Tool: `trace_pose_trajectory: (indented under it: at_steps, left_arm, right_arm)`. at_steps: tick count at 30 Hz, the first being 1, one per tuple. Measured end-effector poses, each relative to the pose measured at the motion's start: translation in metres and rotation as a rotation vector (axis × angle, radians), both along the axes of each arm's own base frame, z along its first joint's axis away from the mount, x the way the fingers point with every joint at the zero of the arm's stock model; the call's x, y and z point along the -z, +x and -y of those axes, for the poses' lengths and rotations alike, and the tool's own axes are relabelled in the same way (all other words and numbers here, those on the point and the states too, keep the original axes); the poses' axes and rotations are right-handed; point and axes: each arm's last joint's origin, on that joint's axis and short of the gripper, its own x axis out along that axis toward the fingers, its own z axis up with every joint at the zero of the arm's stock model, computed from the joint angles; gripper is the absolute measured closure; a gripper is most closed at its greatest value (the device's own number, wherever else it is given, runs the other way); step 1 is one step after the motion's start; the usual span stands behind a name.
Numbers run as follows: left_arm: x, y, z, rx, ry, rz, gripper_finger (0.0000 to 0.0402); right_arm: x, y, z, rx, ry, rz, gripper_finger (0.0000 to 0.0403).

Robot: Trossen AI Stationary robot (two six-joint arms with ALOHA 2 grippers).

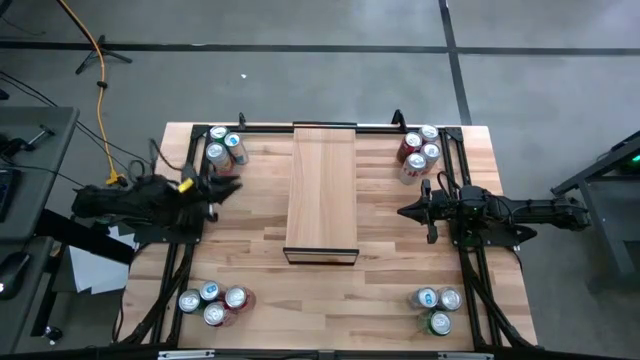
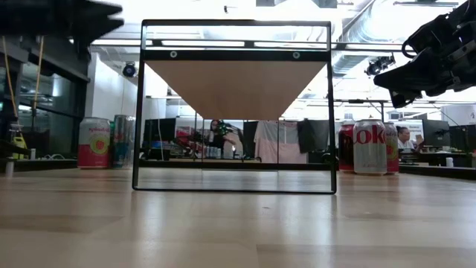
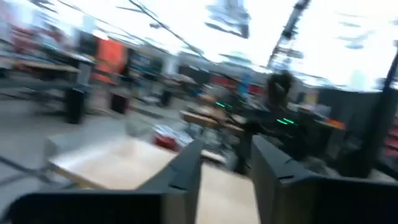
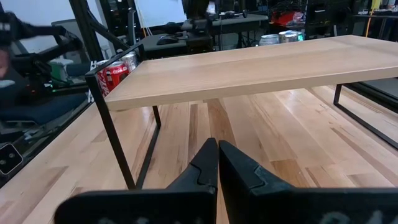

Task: Place canned beverage on shelf
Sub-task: Put the top blue soda can on the shelf

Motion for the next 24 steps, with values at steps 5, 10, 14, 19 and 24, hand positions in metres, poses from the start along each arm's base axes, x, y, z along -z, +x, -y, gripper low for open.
trace_pose_trajectory:
  at_steps: [5, 10, 14, 19, 24]
  left_arm:
    - [-0.058, 0.022, -0.005, -0.226, 0.071, -0.119, 0.0219]
    - [-0.099, 0.063, -0.023, -0.517, 0.12, -0.455, 0.0168]
    - [-0.129, 0.073, -0.047, -0.693, -0.026, -0.677, 0.0137]
    - [-0.136, 0.063, -0.08, -0.87, -0.29, -0.917, 0.0124]
    - [-0.121, 0.058, -0.108, -0.832, -0.502, -1.025, 0.0124]
  right_arm:
    - [0.0, 0.0, 0.0, 0.0, 0.0, 0.001, 0.0402]
    - [0.0, 0.0, 0.0, 0.0, 0.0, 0.0, 0.0402]
    - [0.0, 0.0, 0.0, 0.0, 0.0, 0.001, 0.0402]
    - [0.0, 0.0, 0.0, 0.0, 0.0, 0.001, 0.0402]
    - [0.0, 0.0, 0.0, 0.0, 0.0, 0.001, 0.0402]
